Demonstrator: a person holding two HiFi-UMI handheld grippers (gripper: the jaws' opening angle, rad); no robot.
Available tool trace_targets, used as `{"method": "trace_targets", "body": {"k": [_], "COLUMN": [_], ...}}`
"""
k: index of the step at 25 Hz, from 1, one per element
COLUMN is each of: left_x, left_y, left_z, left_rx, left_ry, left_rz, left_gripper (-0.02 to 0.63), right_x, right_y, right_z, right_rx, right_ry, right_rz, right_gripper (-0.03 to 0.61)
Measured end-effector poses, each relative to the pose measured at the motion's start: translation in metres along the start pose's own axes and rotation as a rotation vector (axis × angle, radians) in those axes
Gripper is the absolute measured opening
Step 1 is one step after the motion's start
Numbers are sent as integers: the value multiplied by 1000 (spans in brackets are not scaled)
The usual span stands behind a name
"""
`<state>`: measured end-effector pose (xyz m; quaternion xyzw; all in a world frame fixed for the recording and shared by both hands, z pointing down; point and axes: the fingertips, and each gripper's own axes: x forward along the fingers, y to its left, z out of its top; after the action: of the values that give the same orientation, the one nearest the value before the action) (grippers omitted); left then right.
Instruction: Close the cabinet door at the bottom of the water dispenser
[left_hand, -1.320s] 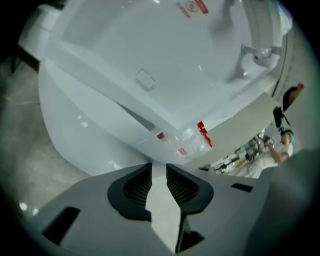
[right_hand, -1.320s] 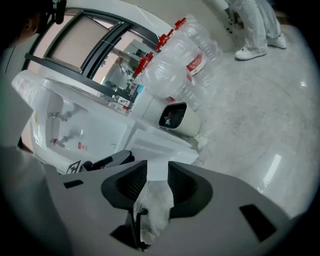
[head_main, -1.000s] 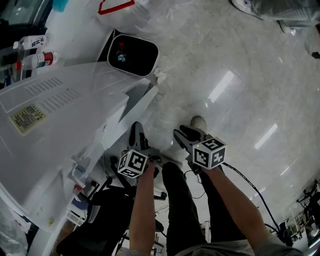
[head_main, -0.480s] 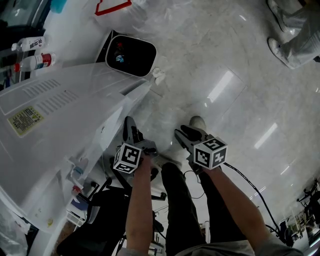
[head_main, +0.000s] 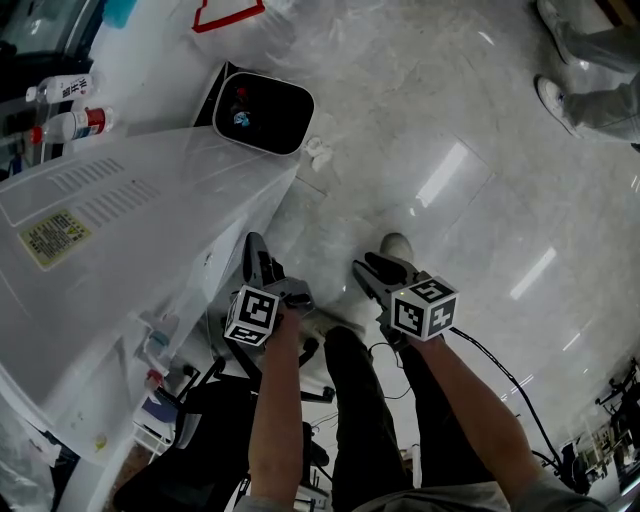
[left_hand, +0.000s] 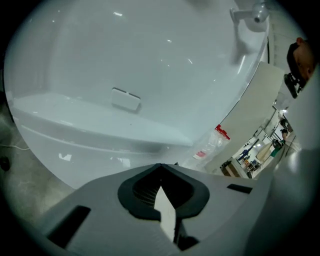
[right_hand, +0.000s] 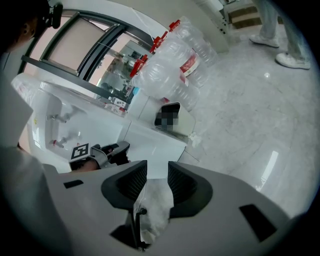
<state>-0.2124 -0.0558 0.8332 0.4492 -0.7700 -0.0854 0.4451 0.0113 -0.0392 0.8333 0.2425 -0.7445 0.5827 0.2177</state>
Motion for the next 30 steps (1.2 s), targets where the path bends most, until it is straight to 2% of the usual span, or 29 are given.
{"method": "trace_targets", "body": {"k": [4, 8, 12, 25, 30], "left_x": [-12, -31, -62, -174, -224], "left_y": [-11, -29, -45, -92, -118], "left_z": [-12, -24, -26, 6, 33], "left_rx": [26, 71, 104, 157, 202], "left_ry": [39, 85, 109, 156, 146], "left_rz": [-44, -102, -146, -265, -314], "left_gripper": [8, 8, 7, 6, 6], "right_x": [-2, -7, -17, -62, -87], "right_y": [5, 13, 26, 103, 157], "right_z": [-1, -3, -13, -39, -33], "right_rx": [-14, -43, -30, -1, -63], "right_ry": [-9, -40, -66, -170, -187], "right_rz": [-4, -37, -43, -40, -5], "right_gripper": [132, 75, 57, 17, 11]}}
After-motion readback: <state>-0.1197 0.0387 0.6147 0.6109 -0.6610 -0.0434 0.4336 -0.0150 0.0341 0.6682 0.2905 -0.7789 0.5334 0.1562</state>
